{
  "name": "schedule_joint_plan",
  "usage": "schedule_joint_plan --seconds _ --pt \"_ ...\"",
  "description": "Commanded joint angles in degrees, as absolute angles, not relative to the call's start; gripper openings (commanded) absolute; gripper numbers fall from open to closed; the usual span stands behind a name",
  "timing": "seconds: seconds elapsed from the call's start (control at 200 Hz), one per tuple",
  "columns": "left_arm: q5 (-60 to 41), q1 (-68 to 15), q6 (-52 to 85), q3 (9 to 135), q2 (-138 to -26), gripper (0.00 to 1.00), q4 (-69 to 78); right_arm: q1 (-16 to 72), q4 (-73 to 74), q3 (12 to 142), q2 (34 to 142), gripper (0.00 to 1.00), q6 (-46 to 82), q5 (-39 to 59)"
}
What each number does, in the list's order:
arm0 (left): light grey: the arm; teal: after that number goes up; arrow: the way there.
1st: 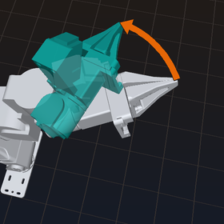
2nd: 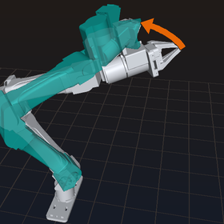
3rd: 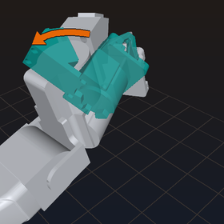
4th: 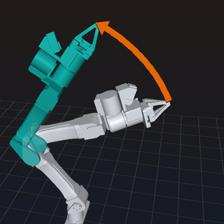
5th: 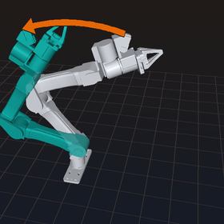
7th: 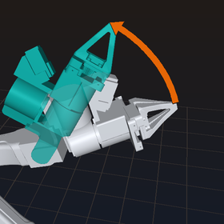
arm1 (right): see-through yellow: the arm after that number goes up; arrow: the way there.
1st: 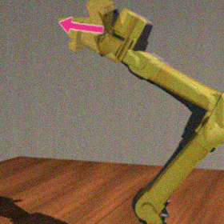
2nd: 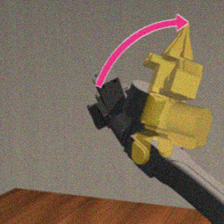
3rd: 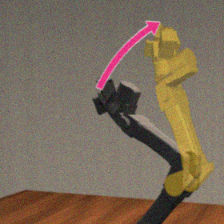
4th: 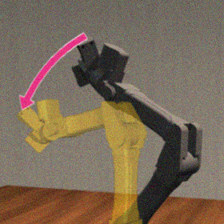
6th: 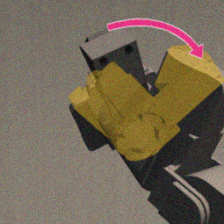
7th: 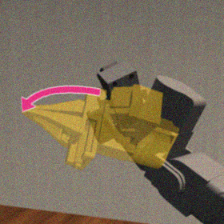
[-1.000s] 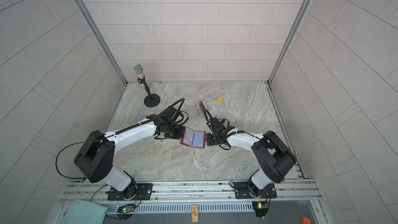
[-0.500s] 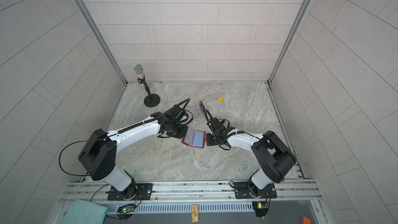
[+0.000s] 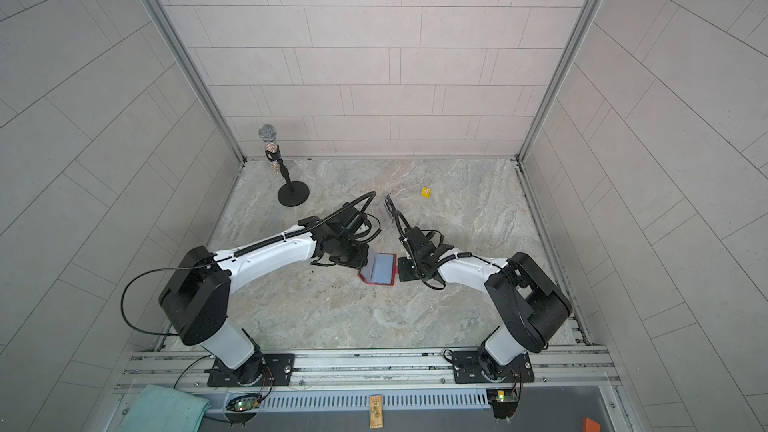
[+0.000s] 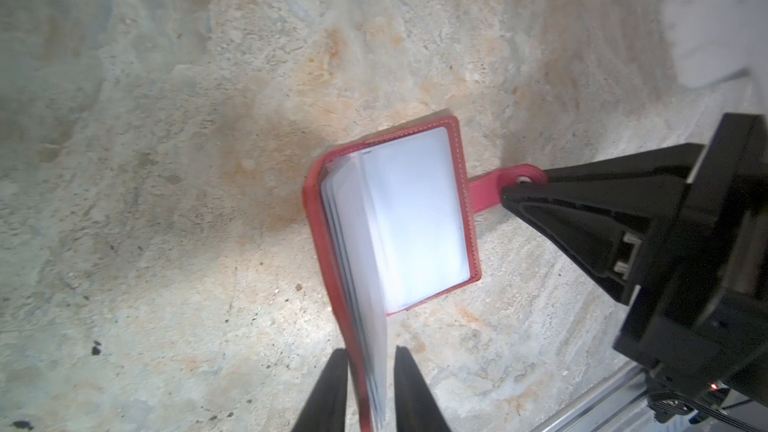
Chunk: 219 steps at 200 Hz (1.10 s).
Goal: Put the credit cards into the card holder
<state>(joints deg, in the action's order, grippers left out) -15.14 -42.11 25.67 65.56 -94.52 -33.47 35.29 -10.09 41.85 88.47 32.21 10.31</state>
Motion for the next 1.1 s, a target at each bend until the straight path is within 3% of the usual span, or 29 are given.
schedule_joint_plan --seconds 0.0,0.566,1.091 --pt "-17.54 -42.76 26.24 66.51 -95.47 0.29 -31.57 35.24 -10.11 41.04 89.01 0.01 32.89 10.29" --pt "-25.86 -43.15 28.0 63.74 -98.27 0.44 -22.01 35.16 -10.15 40.78 87.98 0.0 33.13 9.74" --pt "-29.83 -43.15 30.26 60.93 -102.94 0.45 -14.6 34.98 -10.46 40.87 87.28 0.0 33.13 9.6"
